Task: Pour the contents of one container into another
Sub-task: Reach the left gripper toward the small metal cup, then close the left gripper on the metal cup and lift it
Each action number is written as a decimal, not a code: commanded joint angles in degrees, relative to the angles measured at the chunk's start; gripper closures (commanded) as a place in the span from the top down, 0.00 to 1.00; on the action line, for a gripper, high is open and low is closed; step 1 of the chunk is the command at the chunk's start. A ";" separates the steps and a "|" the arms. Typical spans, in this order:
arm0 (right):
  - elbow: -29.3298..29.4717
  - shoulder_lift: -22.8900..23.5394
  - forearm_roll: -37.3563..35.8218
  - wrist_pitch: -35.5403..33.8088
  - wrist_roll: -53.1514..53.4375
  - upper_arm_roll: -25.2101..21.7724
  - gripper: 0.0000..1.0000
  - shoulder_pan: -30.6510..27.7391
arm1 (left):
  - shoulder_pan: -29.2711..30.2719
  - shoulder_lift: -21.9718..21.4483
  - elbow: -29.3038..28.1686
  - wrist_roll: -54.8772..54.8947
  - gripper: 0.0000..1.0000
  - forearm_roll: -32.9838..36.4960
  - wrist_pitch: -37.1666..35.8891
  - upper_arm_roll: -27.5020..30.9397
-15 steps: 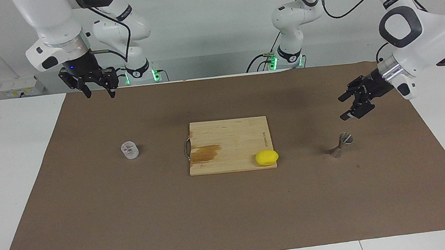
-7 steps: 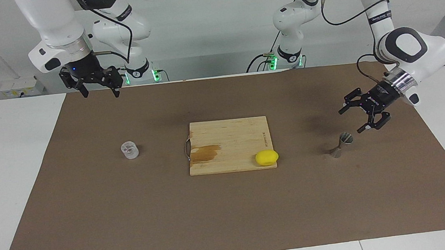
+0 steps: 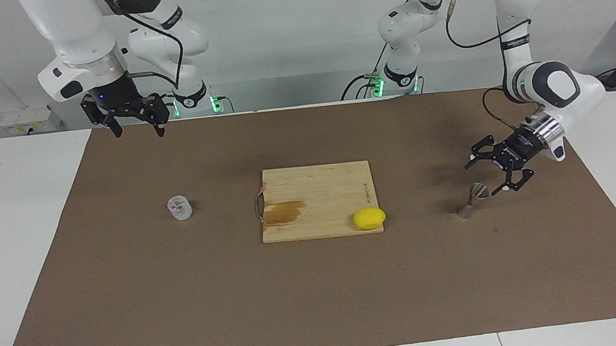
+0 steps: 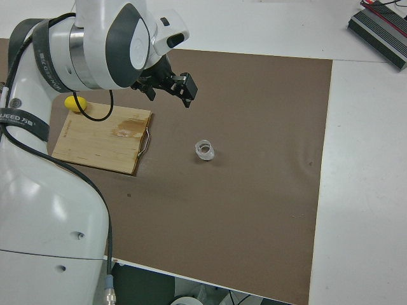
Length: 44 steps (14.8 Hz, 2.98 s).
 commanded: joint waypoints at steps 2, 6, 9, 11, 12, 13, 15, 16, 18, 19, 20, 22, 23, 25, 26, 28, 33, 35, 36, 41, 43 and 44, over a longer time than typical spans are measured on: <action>3.90 2.76 -1.03 -0.54 1.03 0.46 0.97 -0.30 | -0.33 0.54 -1.55 -0.36 1.00 -1.88 2.20 -0.50; 5.24 4.26 -0.94 -1.77 1.03 0.46 0.97 -0.30 | -0.68 0.89 -1.72 -0.19 0.96 -2.76 4.30 -0.68; 4.88 4.09 -0.85 -1.69 1.12 0.46 0.97 -0.30 | -0.95 0.98 -1.64 -0.27 0.96 -3.99 4.66 -0.68; 4.71 4.00 -0.85 -1.69 1.12 0.55 0.97 -0.21 | -1.04 1.07 -1.64 -0.27 0.96 -4.95 5.70 -0.68; 4.53 3.82 -0.85 -1.69 1.12 0.55 0.97 -0.21 | -1.04 1.24 -1.64 -0.36 0.96 -6.00 6.58 -0.68; 4.44 3.82 -0.85 -1.69 1.12 0.55 0.97 -0.21 | -1.12 1.42 -1.64 -0.36 0.96 -6.45 6.85 -0.68; 4.53 3.82 -0.85 -1.51 1.12 0.63 0.97 -0.21 | -1.21 1.42 -1.64 -0.27 0.96 -6.63 7.03 -0.77; 4.53 3.82 -0.85 -1.25 1.21 0.81 0.97 -0.21 | -1.39 1.42 -1.64 -0.19 0.96 -7.07 7.12 -0.77; 4.53 3.82 -0.85 -1.33 1.21 0.90 0.97 0.75 | -2.09 1.51 -1.64 -0.10 0.95 -7.86 7.47 -0.77; 4.53 3.82 -0.85 -1.42 1.21 0.81 0.97 1.19 | -2.27 1.51 -1.55 -0.10 0.95 -8.12 7.47 -0.77; 4.53 3.82 -0.85 -1.51 1.21 0.81 0.97 1.28 | -2.27 1.51 -1.46 -0.10 0.92 -8.12 7.56 -0.77; 4.62 3.82 -0.85 -1.42 1.21 0.90 0.97 1.37 | -2.27 1.51 -1.55 -0.10 0.90 -8.12 7.56 -0.77; 4.53 3.82 -0.85 -1.42 1.21 0.90 0.97 1.37 | -2.27 1.51 -1.55 -0.10 0.89 -8.12 7.56 -0.77; 4.62 3.82 -0.85 -1.33 1.21 0.90 0.97 1.37 | -2.27 1.51 -1.64 -0.10 0.86 -8.12 7.47 -0.77; 4.62 3.82 -0.85 -1.25 1.21 0.90 0.97 1.37 | -2.18 1.51 -1.64 -0.10 0.86 -8.12 7.47 -0.68; 4.53 3.82 -0.85 -1.16 1.21 0.90 0.97 1.37 | -2.09 1.42 -1.64 -0.10 0.86 -8.12 7.38 -0.68; 4.53 3.82 -0.68 -1.07 1.21 0.90 0.97 1.37 | -1.83 1.42 -1.64 -0.18 0.60 -8.04 7.38 -0.68; 4.53 3.82 -0.68 -1.16 1.21 0.90 0.97 1.37 | -1.65 1.42 -1.64 -0.18 0.00 -8.04 7.03 -0.68; 4.53 3.82 -0.59 -1.25 1.21 0.90 0.97 1.29 | -1.57 1.42 -1.46 -0.27 0.00 -7.95 6.68 -0.68; 4.44 3.82 -0.59 -1.07 1.21 0.90 0.97 1.29 | -4.10 1.68 2.83 -0.97 0.00 -8.12 3.43 -1.64; 4.44 3.74 -0.59 -1.07 1.21 0.90 0.97 1.29 | -6.91 1.86 4.86 -0.98 0.00 -9.17 0.28 -2.00; 4.44 3.74 -0.59 -1.07 1.21 0.90 0.97 1.29 | -8.84 1.68 4.87 -0.98 0.00 -10.14 -0.26 -2.00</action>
